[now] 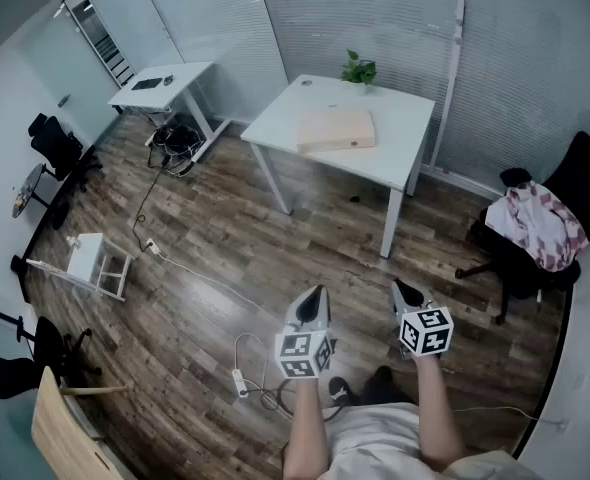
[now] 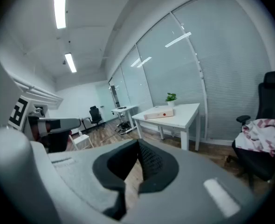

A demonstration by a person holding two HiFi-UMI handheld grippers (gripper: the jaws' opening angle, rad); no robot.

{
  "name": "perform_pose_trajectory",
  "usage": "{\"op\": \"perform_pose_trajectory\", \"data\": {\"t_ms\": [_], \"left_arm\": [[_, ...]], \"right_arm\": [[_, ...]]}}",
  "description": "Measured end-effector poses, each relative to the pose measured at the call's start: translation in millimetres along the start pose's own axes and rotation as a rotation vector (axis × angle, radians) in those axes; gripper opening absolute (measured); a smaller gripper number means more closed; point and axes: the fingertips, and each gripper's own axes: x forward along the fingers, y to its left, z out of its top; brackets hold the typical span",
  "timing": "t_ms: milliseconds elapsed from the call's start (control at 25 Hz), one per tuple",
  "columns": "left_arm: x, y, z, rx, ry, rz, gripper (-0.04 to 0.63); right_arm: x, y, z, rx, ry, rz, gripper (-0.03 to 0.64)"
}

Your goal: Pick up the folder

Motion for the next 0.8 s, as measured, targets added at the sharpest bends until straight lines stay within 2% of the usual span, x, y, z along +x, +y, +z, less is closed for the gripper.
{"op": "perform_pose_trajectory", "data": {"t_ms": [160, 280, 400, 560, 680, 800], "left_arm": [[9.1, -13.2, 19.5, 0.041, -0.049, 0.038, 0.006], [13.9, -20.8, 30.3, -0.018, -0.068, 0.047, 0.006], [14.1, -32.9, 38.4, -0.061, -0.078, 0.042, 0.006], [18.2, -35.2, 36.2, -0.005, -0.048, 0.123, 0.008], [25.2, -33.0, 35.1, 0.039, -0.009, 0.151, 0.008], [31.6, -25.4, 44.0, 0.060, -0.008, 0.182, 0.008]], "right_arm": [[-5.5, -20.2, 19.1, -0.025, -0.023, 0.031, 0.002], [-12.4, -31.3, 27.9, -0.052, -0.012, 0.040, 0.002], [-20.3, -37.0, 33.3, -0.070, 0.004, 0.087, 0.002], [-28.5, -60.0, 37.2, -0.031, -0.010, 0.097, 0.002], [-30.4, -71.2, 35.3, -0.014, 0.003, 0.105, 0.002], [-26.5, -78.8, 40.2, -0.005, 0.005, 0.104, 0.002]]}}
